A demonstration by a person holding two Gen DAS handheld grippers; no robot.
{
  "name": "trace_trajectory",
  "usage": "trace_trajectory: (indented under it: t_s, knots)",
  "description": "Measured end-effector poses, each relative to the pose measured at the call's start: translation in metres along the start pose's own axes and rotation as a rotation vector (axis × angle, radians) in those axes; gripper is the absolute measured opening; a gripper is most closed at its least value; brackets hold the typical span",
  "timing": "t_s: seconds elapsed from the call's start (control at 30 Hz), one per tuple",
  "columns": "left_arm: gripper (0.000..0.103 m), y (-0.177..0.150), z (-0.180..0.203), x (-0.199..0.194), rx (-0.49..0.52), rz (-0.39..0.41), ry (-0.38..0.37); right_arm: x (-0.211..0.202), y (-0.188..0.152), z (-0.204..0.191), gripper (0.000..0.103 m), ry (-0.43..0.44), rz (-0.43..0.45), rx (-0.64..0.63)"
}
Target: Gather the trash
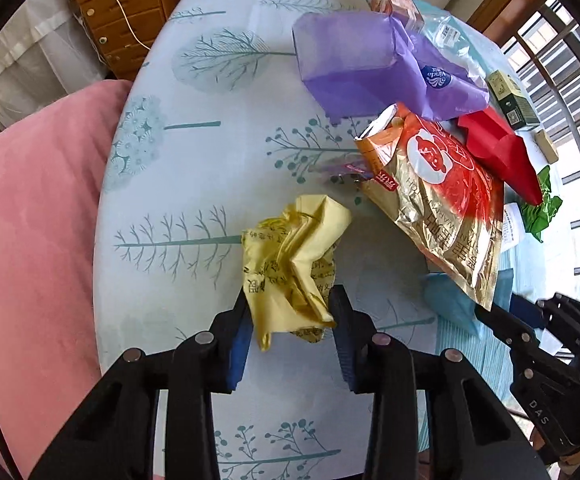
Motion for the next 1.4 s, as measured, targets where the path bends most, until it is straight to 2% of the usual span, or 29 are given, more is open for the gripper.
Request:
trace_trajectory:
  t_s: [0.03, 0.07, 0.23, 0.5, 0.73, 1.17, 1.23, 1.4]
  knots:
    - [0.029, -0.001, 0.000, -0.002, 0.004, 0.012, 0.005, -0.001, -0.002, 0.000, 0.012, 0.019, 0.005, 0.005]
    - [0.006, -0.003, 0.000, -0.003, 0.005, 0.019, 0.010, -0.002, -0.004, -0.001, 0.010, 0.033, 0.008, 0.006]
    - [0.002, -0.016, -0.002, -0.012, -0.016, 0.030, -0.011, -0.015, -0.016, -0.008, 0.007, 0.110, 0.041, 0.019]
    - [0.001, -0.045, 0.010, -0.039, -0.008, 0.087, 0.000, -0.049, -0.031, -0.026, 0.006, 0.191, 0.115, 0.017]
    - [0.000, -0.081, 0.029, -0.082, -0.036, 0.155, -0.061, -0.082, -0.045, -0.039, 0.006, 0.238, 0.175, 0.003]
    - [0.001, -0.167, 0.062, -0.141, -0.016, 0.246, -0.118, -0.135, -0.119, -0.048, 0.006, 0.301, 0.232, -0.010]
    - [0.001, -0.175, 0.058, -0.144, -0.040, 0.265, -0.099, -0.137, -0.129, -0.047, 0.006, 0.297, 0.231, -0.018]
    - [0.011, -0.175, 0.050, -0.146, -0.091, 0.268, -0.091, -0.144, -0.140, -0.040, 0.006, 0.280, 0.237, -0.023]
Point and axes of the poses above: each gripper's, at about its wrist camera, not at the fingertips, and x roughly the way its jaws point, z to its right, y to its top, the point moved 7 cm from there along x, roughly the way its jaws point, and after that the axes turned 13 degrees about -z, right-handed, at the moved point
